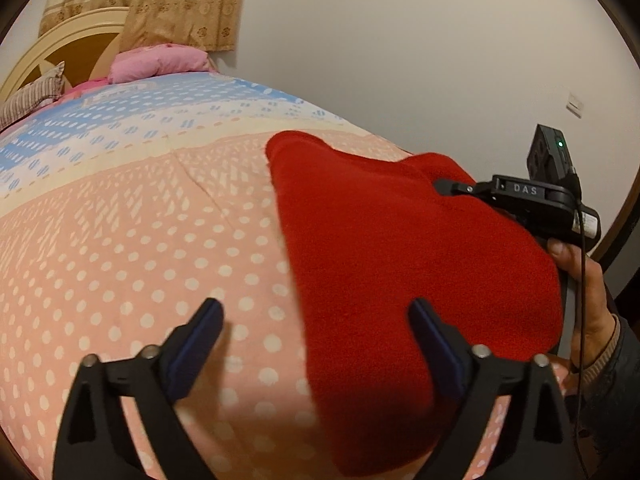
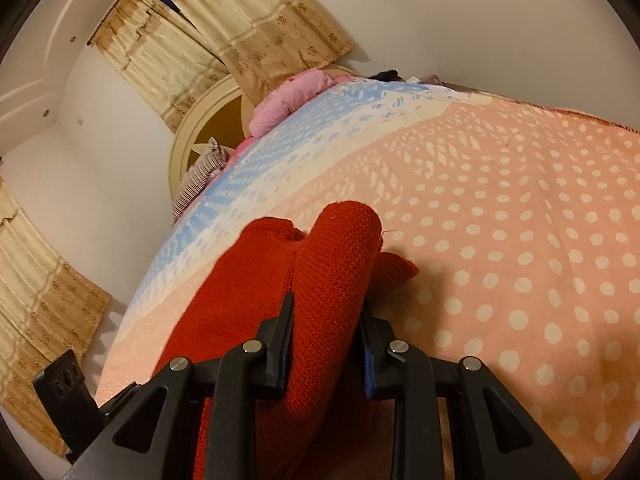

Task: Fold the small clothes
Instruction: 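Open both tools and withdraw them from the folded sweater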

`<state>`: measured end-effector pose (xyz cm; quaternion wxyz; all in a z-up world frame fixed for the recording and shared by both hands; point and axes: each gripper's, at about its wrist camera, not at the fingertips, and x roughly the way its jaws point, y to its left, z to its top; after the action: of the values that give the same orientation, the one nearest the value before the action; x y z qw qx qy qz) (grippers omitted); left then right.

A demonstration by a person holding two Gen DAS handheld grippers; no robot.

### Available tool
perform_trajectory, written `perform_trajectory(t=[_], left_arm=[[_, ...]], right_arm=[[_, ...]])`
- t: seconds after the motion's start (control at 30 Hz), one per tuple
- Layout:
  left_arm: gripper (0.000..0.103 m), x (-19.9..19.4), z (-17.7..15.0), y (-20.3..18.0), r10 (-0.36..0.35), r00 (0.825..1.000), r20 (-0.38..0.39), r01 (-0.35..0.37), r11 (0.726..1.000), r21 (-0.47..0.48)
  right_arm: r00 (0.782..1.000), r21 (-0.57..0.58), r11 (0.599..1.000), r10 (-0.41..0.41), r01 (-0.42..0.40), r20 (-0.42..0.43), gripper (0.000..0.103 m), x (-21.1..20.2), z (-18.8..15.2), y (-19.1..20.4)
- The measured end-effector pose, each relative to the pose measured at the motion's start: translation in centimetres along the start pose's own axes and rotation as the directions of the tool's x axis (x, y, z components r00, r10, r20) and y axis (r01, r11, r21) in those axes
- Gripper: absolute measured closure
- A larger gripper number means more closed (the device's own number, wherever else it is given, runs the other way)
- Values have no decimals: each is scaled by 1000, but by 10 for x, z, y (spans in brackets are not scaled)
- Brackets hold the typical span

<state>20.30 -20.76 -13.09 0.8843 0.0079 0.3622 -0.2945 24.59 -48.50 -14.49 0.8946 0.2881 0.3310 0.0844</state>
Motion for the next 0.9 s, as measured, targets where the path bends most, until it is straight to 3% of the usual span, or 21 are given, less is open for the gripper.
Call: perform_trajectory(t=[0.27, 0.33, 0.5, 0.57, 0.7, 0.8, 0.9], left_arm=[[0, 1, 0, 6, -5, 1000, -5, 5, 999, -31], [0, -3, 2, 5, 3, 1000, -1, -3, 1000, -26], [0, -16, 11, 9, 38, 998, 50, -37, 999, -18], [0, -18, 14, 14, 49, 996, 68, -47, 998, -34], [0, -17, 14, 23, 54, 996, 75, -49, 997, -65], [0, -12, 10, 22, 46, 997, 59, -42, 997, -68], [0, -7, 4, 17, 48, 998, 44, -46, 998, -45]], right_arm=[[999, 19, 1000, -17, 17, -30, 73, 4, -7, -8], [999, 24, 1000, -17, 18, -29, 68, 3, -8, -10], [999, 40, 999, -34, 35, -32, 67, 2, -11, -10], [995, 32, 995, -97, 98, -26, 62, -6, -10, -4], [963, -46, 967, -242, 249, 119, 59, -53, -12, 39], [973, -133, 978, -137, 163, 184, 56, -81, -24, 81], [994, -291, 956, 12, 22, 112, 49, -79, -43, 120]])
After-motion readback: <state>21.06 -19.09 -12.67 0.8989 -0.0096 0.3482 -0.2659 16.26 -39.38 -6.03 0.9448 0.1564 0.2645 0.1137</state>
